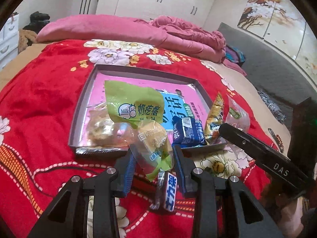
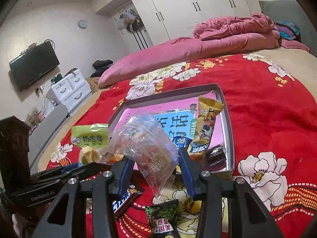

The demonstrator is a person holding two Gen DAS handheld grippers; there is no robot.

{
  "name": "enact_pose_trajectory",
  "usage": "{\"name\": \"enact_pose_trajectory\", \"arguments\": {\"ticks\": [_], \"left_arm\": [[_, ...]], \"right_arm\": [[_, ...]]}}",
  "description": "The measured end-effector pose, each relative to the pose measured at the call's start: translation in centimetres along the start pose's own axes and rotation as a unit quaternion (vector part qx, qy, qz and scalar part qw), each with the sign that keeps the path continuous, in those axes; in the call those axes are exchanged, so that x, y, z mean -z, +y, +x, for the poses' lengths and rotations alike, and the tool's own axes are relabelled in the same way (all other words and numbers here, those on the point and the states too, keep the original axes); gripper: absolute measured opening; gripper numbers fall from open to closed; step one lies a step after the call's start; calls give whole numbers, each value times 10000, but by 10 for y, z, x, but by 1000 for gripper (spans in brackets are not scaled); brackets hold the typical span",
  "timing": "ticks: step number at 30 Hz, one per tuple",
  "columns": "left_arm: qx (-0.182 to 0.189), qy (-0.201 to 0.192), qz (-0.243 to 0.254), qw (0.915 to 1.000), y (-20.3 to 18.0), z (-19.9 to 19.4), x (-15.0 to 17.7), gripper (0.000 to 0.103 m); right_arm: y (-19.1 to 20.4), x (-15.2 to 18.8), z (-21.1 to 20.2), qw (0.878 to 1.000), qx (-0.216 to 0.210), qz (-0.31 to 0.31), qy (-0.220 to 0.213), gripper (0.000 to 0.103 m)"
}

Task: Organize snacks
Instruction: 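Carry green bag into tray with left while right carries clear bag over tray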

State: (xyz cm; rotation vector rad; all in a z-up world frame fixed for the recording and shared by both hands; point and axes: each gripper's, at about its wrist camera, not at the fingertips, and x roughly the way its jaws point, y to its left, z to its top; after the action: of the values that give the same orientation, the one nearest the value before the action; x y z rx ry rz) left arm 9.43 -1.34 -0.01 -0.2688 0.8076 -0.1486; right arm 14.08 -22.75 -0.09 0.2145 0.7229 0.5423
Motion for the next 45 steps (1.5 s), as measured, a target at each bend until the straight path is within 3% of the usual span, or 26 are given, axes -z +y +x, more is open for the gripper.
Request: {"name": "enact_pose_trajectory", "arguments": {"ticks": [15,45], "left_arm": [[-2,156,78,9998,-2,33,-12,38],[62,296,255,9992,-11,55,-17,37]], "right_arm": [[-1,-5,17,9999,114,26,44,46],[-10,-9,41,9984,519,133,188,46]]}}
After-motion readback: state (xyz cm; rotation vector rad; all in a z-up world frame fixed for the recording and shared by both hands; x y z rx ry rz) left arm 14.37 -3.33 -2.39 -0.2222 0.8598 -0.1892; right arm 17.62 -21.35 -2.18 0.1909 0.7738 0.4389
